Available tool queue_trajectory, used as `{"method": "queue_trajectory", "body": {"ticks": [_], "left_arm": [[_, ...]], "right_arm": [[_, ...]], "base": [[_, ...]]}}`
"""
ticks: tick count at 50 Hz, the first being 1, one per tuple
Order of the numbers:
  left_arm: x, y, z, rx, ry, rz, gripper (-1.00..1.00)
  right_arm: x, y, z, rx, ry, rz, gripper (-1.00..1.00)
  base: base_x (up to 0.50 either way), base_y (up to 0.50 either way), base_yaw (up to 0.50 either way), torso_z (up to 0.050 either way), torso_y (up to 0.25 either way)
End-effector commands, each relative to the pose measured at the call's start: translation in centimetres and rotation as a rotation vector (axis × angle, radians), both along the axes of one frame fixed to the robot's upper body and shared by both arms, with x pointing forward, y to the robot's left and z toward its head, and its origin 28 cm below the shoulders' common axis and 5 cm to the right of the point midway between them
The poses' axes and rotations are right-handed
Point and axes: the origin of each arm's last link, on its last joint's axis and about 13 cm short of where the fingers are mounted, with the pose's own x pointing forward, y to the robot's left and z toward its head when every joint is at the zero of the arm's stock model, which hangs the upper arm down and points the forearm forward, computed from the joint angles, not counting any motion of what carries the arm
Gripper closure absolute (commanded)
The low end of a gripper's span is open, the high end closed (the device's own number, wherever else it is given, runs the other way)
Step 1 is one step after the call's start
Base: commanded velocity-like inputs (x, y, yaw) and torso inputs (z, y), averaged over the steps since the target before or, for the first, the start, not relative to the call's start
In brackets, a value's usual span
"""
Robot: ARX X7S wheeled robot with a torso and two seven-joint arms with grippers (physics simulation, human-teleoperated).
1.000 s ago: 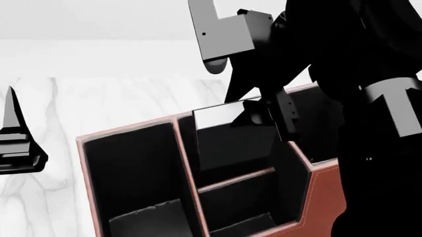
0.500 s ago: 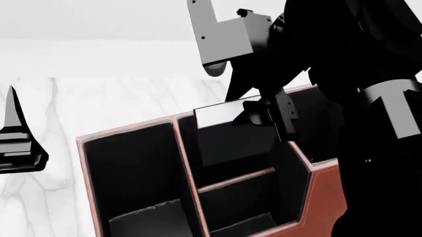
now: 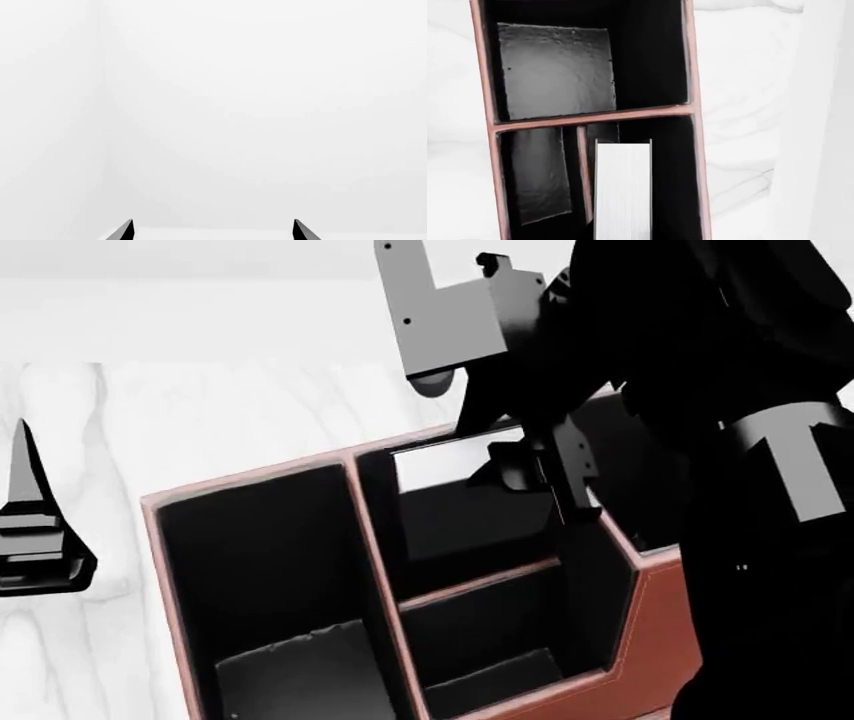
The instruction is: Pick up the book and place it in the front compartment of the caddy.
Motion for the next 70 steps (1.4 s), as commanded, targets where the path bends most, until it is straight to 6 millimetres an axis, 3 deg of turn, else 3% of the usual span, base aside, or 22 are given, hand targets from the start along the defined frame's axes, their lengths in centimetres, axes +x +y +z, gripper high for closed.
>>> {"method": "queue_trajectory", "body": {"ticks": [1,9,69,70], "left_arm": [[0.19,0.20,0.16,0.002,-0.020,0.012,-1.00],[0.18,0.13,0.14,0.003,-0.029,0.007,-1.00],[0.20,0.21,0.22,-0.015,-0.030,0.005,-1.00],[0.19,0.21,0.20,-0.014,-0.030,0.005,-1.00]], "right_arm": [[-0.10,0.97,0.73,0.021,-0.051,0.032,1.00],[-0.10,0.96,0.72,0.023,-0.055,0.031,1.00],[0.01,0.95,0.27,0.015,-0.058,0.002,1.00],[0.02,0.93,0.24,0.016,-0.056,-0.001,-1.00]], "base": [[0.00,0.00,0.00,0.000,0.000],[0.00,0.00,0.00,0.000,-0.212],[0.00,0.00,0.00,0.000,-0.020],[0.00,0.00,0.00,0.000,0.000]]}}
